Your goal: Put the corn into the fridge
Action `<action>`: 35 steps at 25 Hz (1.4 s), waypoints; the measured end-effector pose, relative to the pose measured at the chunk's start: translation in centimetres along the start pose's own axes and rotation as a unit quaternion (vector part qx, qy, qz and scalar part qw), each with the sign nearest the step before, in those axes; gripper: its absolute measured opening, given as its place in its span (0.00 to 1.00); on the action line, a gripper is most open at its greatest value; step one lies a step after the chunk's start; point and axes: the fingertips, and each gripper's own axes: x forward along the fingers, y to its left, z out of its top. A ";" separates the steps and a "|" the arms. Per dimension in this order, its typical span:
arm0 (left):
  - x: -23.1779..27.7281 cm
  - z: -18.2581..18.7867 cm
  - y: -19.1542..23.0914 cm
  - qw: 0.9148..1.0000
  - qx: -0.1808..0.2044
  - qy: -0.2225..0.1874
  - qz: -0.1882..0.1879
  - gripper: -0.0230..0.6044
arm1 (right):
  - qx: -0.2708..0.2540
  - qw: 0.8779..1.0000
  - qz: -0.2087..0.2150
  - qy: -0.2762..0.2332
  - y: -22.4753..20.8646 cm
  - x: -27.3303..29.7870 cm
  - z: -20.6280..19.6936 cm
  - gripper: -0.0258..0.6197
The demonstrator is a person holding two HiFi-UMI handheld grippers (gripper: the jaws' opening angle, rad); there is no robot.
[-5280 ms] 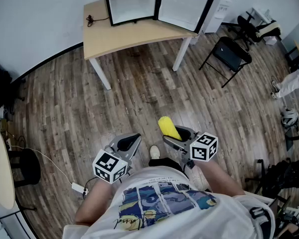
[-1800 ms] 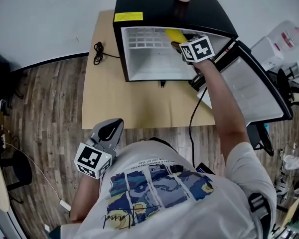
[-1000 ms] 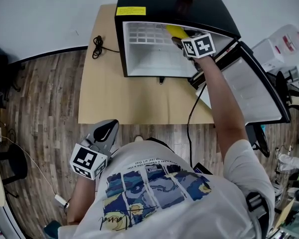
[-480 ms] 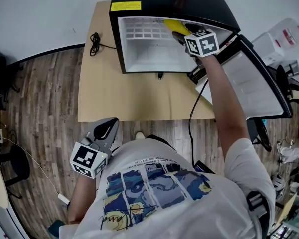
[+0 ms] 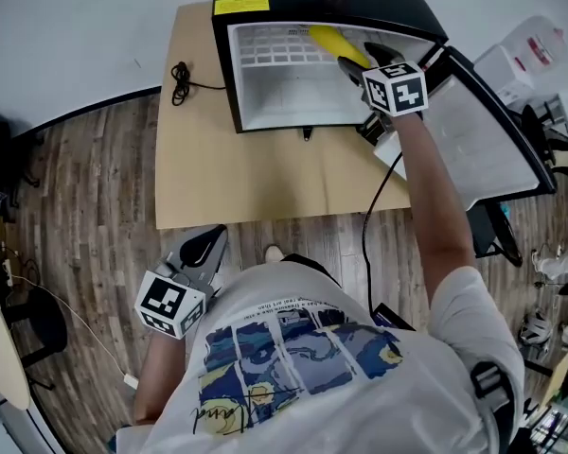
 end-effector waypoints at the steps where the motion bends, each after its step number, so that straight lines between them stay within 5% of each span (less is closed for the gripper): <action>1: -0.4 -0.1 0.1 1.000 0.001 0.001 -0.001 0.05 | 0.001 1.000 -0.006 -0.003 0.3 -0.6 0.0 0.44; 10: -3.2 -1.1 -0.6 0.999 0.012 0.001 -0.034 0.05 | 0.038 0.997 -0.051 -0.038 5.1 -7.4 -1.4 0.42; 21: -8.5 -3.5 -1.9 0.998 0.017 -0.001 -0.054 0.05 | 0.086 0.994 -0.044 -0.048 17.5 -14.8 -5.2 0.09; 35: -13.7 -6.3 -4.1 0.996 0.019 -0.003 -0.087 0.05 | 0.139 0.990 -0.001 -0.024 33.1 -23.1 -9.6 0.06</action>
